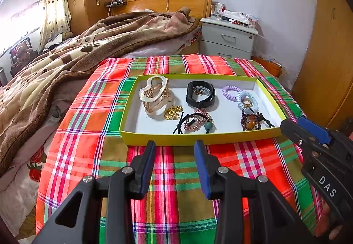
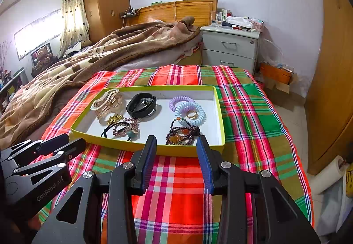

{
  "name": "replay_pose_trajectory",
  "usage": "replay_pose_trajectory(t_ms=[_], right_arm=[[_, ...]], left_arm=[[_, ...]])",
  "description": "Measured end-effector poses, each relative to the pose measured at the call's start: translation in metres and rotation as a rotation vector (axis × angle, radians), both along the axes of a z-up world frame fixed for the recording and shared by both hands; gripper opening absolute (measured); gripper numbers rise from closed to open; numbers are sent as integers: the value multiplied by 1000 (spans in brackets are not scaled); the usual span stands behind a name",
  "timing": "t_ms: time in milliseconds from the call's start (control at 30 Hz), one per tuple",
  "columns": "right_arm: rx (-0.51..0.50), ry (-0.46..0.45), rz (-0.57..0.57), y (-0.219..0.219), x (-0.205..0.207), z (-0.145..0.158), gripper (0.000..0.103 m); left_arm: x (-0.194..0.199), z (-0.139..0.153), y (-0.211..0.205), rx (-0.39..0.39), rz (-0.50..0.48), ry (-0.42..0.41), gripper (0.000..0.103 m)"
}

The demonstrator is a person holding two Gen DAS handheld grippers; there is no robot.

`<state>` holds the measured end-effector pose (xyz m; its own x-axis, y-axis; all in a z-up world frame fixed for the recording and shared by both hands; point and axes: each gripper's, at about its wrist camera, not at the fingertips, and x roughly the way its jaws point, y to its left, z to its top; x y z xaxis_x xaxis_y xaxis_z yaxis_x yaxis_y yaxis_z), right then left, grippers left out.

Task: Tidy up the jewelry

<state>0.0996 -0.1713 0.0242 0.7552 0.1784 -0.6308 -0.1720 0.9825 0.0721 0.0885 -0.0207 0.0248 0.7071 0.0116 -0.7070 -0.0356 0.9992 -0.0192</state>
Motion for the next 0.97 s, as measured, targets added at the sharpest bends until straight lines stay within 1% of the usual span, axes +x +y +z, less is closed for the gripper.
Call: replay_pose_trajectory(t_ms=[733,967], right_arm=[[-1,0,-1,0,0,0,39],[0,0,-3,-1,0,0,39]], left_arm=[[1,-1,-1,11,2,0,38],[1,-1,-2,25,9,-2,38]])
